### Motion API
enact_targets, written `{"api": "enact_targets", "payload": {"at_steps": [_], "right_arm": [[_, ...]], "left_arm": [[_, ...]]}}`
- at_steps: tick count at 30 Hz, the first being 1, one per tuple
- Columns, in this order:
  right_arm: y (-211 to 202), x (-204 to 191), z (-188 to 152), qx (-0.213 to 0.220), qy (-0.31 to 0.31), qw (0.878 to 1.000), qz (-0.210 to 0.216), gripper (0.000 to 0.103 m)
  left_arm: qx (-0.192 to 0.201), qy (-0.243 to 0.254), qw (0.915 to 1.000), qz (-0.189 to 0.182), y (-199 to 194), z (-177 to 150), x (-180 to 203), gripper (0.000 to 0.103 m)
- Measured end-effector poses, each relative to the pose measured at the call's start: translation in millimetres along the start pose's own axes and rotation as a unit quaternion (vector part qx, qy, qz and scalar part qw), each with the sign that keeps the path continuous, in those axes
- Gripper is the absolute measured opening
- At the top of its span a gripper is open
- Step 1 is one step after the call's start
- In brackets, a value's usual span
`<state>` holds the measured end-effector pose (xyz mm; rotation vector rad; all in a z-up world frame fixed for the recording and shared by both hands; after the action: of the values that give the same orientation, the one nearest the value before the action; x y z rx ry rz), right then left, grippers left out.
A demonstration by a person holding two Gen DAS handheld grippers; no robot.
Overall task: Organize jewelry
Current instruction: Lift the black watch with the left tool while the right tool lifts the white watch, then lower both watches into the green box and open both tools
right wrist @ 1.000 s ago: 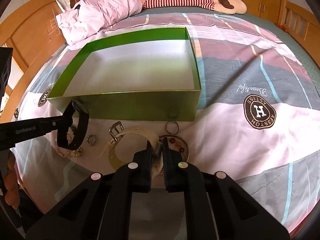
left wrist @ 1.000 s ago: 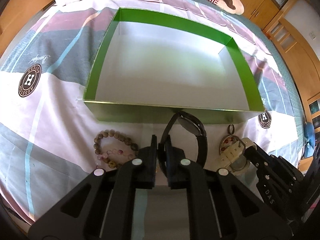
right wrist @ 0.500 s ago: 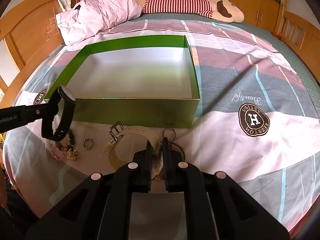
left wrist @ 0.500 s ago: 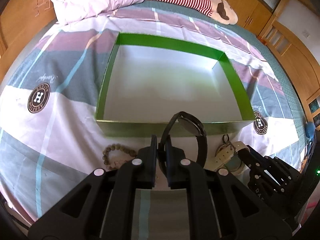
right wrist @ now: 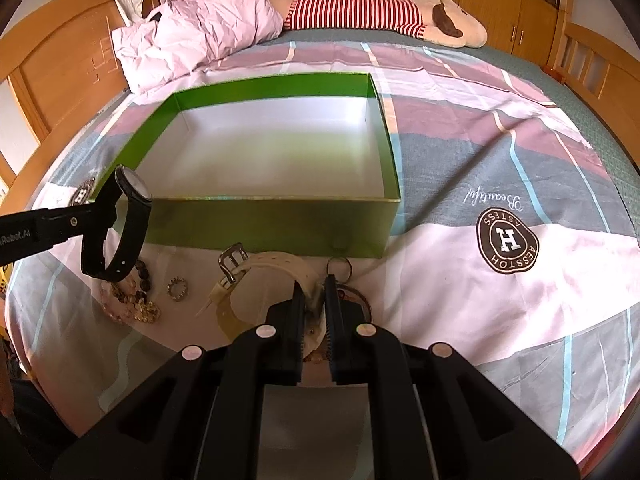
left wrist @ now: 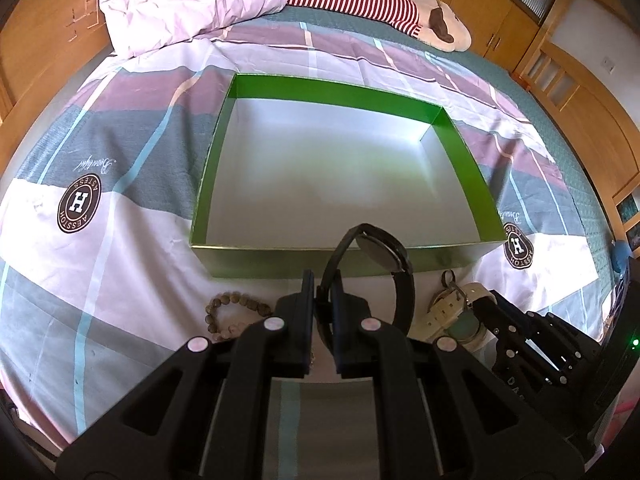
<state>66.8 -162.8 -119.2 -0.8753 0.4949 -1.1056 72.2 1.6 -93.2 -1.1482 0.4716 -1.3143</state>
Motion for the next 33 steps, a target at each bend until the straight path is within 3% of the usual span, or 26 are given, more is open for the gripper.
{"api": "enact_targets", "payload": {"at_steps": [7,13,16,23,25,27,28,29,33], "right_arm": [[-18,-1,19,0.045,0.018,0.999,0.019,0.009],[-39,9,65,0.116,0.024,0.993,0.011,0.009],[-30,17,83,0.120,0.032,0.992,0.008,0.009],[24,16,92,0.073,0.047,0.996,0.013,0.011],[32,12,89,0.060,0.051,0.997,0.018,0.017],[29,6,91,0.064,0.052,0.996,0.033,0.047],[21,4,94,0.080,0.050,0.995,0.036,0.054],[11,3,97,0.093,0.044,0.994,0.034,0.061],[-16,2,91,0.088,0.030,0.995,0.045,0.062]], "left_arm": [[0.020,-0.009,0.9996,-0.017,-11,10,1,0.008],[0.040,-0.044,0.9974,-0.041,-23,34,-2,0.008],[0.046,-0.065,0.9958,-0.044,-21,53,-8,0.008],[0.057,-0.100,0.9924,-0.042,-6,78,-20,0.008],[0.049,-0.102,0.9927,-0.041,2,77,-21,0.009],[0.043,-0.109,0.9924,-0.039,11,75,-22,0.020],[0.042,-0.113,0.9921,-0.037,12,74,-24,0.032],[0.041,-0.116,0.9918,-0.033,13,74,-26,0.037],[0.024,-0.104,0.9939,-0.028,7,62,-25,0.040]]}}
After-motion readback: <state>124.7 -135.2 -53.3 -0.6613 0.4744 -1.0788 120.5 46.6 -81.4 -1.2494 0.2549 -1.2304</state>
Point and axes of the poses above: each gripper's, at about its wrist camera, not at the fingertips, and y roughly the way its jaws point, x to its right, z to its top, the point moved 10 cm from there along y, roughly the way its jaws point, and after that the axes turned 14 degrees about -y, right-handed, at the moved point
